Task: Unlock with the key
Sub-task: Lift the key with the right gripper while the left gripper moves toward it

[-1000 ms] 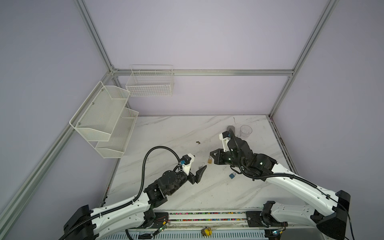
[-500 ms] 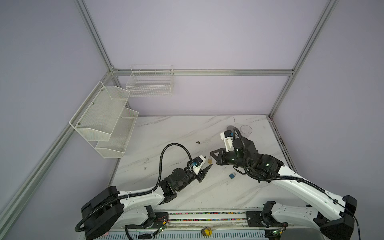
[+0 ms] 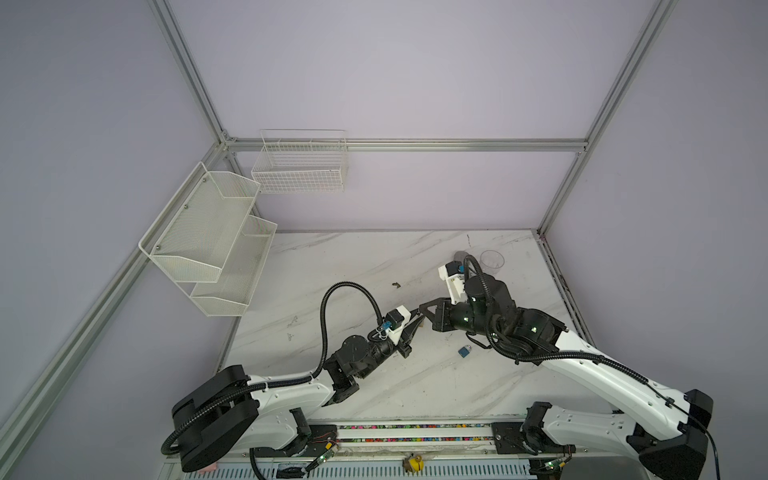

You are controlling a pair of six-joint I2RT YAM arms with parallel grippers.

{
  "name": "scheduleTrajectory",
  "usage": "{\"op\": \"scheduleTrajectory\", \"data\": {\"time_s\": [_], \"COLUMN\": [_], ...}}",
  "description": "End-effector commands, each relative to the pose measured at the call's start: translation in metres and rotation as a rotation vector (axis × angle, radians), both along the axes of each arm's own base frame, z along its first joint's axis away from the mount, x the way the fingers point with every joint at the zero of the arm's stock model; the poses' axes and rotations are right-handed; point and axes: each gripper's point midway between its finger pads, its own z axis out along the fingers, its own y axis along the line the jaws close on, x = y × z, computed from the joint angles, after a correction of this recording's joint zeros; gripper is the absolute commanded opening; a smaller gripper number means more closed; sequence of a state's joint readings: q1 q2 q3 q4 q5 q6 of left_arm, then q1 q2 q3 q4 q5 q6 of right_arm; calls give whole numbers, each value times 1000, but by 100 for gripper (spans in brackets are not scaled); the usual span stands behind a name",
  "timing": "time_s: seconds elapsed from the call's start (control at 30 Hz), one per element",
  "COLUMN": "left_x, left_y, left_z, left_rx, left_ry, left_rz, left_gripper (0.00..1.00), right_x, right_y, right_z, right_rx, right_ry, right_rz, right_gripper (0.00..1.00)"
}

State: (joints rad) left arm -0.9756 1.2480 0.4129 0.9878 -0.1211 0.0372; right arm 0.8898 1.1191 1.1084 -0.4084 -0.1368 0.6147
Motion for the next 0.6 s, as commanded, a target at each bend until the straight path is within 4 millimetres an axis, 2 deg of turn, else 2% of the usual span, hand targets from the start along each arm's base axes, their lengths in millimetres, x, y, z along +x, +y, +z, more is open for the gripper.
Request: {"op": "scheduleTrajectory", "data": {"time_s": [0.0,0.57], "left_x": [1,-2], "left_y": [-4,-3], "left_z": [49,41], "left_rx": [-117,-97], "left_ry": [-76,-54], "left_rz": [-9,-26], "left_gripper": [19,10], "right_x": [1,4], "right_y": [-2,-7], "right_z": [7,22], "right_rx": [11,44], "right_ry": [-27,-55], "right_rz": [-1,-41], "right_gripper": [0,0]}}
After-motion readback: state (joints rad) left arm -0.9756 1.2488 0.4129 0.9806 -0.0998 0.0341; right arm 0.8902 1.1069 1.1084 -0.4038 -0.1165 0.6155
